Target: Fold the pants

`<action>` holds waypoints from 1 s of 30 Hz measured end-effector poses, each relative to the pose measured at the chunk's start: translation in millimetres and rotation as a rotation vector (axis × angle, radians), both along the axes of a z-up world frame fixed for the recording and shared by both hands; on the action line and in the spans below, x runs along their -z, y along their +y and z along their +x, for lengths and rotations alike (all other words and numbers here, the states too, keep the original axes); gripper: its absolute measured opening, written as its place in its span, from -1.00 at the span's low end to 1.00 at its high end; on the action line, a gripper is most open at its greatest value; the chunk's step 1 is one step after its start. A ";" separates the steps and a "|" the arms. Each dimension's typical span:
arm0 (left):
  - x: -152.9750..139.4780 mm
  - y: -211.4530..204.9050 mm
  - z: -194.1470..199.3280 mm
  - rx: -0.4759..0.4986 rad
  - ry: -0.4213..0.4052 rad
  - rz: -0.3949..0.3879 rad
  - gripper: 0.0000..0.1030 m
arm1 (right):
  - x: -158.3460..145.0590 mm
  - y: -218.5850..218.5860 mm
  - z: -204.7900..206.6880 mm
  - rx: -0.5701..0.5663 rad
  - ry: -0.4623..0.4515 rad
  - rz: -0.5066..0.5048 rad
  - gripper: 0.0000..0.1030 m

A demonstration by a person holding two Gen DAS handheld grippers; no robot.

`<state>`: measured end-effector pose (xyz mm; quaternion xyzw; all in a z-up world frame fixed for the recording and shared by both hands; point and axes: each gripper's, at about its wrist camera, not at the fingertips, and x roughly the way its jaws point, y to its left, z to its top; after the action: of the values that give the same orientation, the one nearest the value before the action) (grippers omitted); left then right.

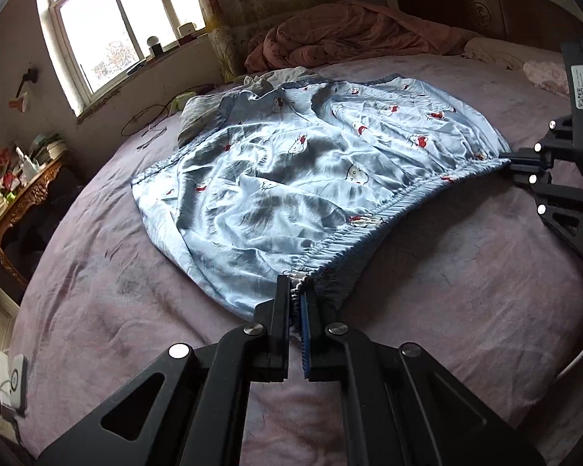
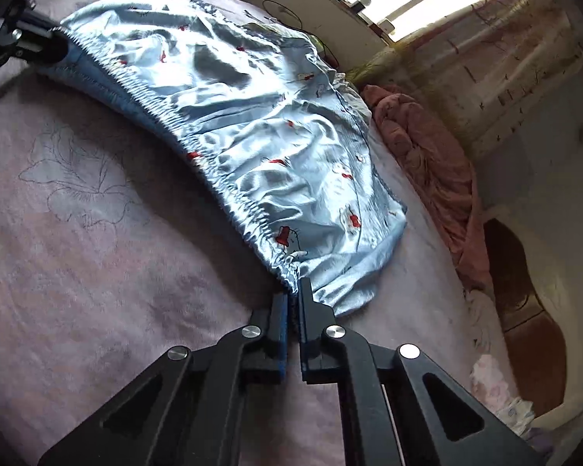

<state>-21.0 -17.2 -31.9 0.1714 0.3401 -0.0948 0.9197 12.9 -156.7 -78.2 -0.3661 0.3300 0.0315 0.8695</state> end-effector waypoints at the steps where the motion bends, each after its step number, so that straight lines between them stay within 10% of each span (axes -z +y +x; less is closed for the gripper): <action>1: -0.3 -0.6 -7.6 0.003 -0.005 -0.012 -0.92 | -3.6 -4.0 -6.2 0.002 0.012 0.045 -0.92; 13: -4.8 18.5 -51.6 -0.018 0.064 -0.187 -0.79 | -29.2 -28.8 -50.7 0.046 0.109 0.300 -0.89; 15: -6.5 23.7 -47.5 -0.023 0.064 -0.203 -0.19 | -26.4 -27.5 -49.1 0.056 0.102 0.309 -0.52; 17: -11.3 33.1 -44.8 -0.039 0.054 -0.252 0.50 | -27.3 -26.1 -48.5 0.061 0.086 0.327 0.32; 18: -15.2 37.8 -47.5 -0.042 0.031 -0.284 0.52 | -29.5 -26.8 -48.8 0.060 0.067 0.339 0.49; 30: -66.7 83.4 -34.8 -0.184 -0.276 -0.387 0.99 | -82.9 -34.7 -55.4 0.161 -0.192 0.654 0.78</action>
<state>-55.8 66.2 34.8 -0.0280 0.2010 -0.0500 0.9779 -42.5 -191.4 4.7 -0.0421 0.2470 0.0323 0.9676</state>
